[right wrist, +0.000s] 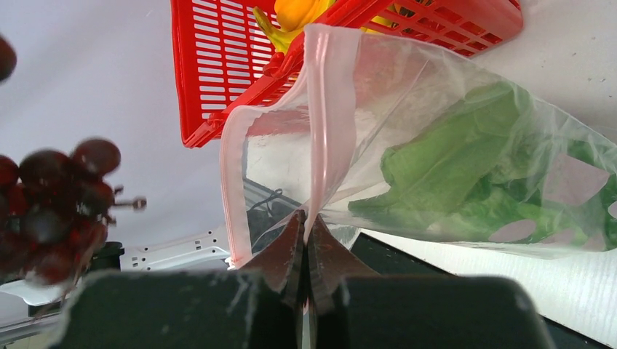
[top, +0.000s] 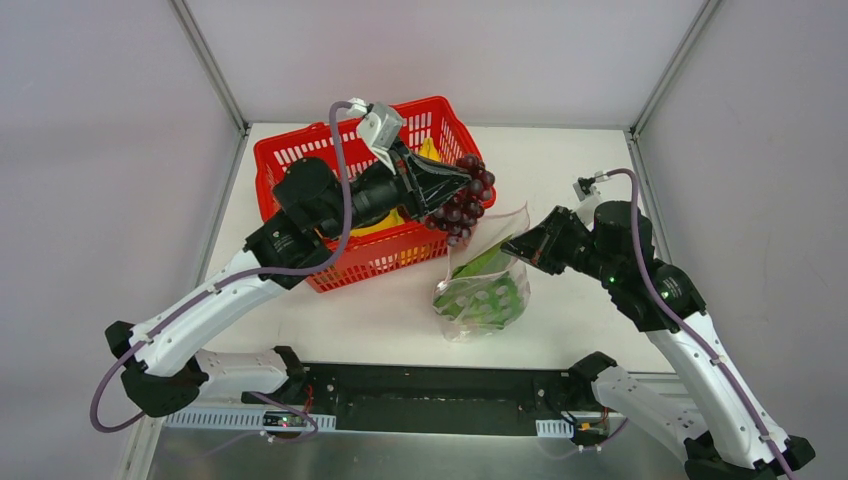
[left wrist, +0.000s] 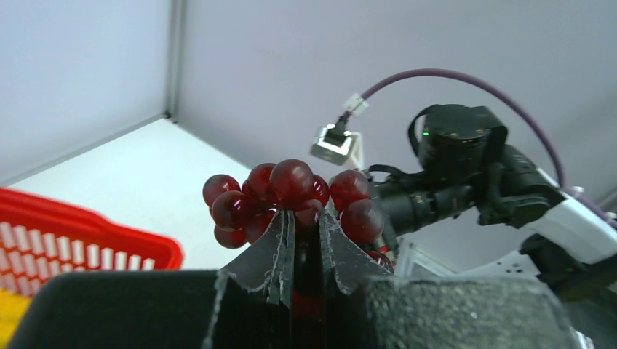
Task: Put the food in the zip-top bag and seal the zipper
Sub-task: Place the fake fruit in the zipper food storage bag.
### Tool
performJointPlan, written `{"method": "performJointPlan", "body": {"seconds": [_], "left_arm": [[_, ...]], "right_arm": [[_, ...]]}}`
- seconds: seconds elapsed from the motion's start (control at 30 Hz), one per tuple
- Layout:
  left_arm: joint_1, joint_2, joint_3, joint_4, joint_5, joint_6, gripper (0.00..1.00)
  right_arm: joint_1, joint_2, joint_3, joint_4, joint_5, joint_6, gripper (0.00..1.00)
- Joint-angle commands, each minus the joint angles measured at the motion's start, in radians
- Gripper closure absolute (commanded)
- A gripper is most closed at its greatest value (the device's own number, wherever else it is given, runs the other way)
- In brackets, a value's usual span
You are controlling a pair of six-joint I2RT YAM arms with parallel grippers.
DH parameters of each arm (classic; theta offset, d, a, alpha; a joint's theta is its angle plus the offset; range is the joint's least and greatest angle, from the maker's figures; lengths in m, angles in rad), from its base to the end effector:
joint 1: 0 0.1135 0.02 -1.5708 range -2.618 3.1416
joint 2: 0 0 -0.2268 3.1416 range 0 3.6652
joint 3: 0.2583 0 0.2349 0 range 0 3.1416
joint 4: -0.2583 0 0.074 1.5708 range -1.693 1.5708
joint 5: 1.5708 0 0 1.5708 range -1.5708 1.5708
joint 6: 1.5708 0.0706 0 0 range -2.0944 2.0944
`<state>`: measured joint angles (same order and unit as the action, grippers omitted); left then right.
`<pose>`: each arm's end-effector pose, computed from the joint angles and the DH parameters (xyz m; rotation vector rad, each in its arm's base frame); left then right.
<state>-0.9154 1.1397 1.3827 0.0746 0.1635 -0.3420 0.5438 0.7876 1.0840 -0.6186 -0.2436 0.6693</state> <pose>0.1540 -0.2192 0.4773 0.5249 1.2436 -1.1785 0.1579 0.1154 0.3528 -0.0510 2.0253 1.0318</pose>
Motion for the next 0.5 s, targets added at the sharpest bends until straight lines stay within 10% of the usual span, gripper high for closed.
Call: {"method": "performJointPlan", "body": {"seconds": [0.0,0.47], "left_arm": [[-0.019,0.038,-0.034,0.264,0.128,-0.111,1.00],[-0.039,0.168,-0.163,0.457,0.396,-0.153,1.00]], "right_arm": [[-0.002,-0.010,0.010,0.080,-0.005,0.015,1.00],[-0.002,-0.021,0.016,0.076,0.011,0.012,0.99]]}}
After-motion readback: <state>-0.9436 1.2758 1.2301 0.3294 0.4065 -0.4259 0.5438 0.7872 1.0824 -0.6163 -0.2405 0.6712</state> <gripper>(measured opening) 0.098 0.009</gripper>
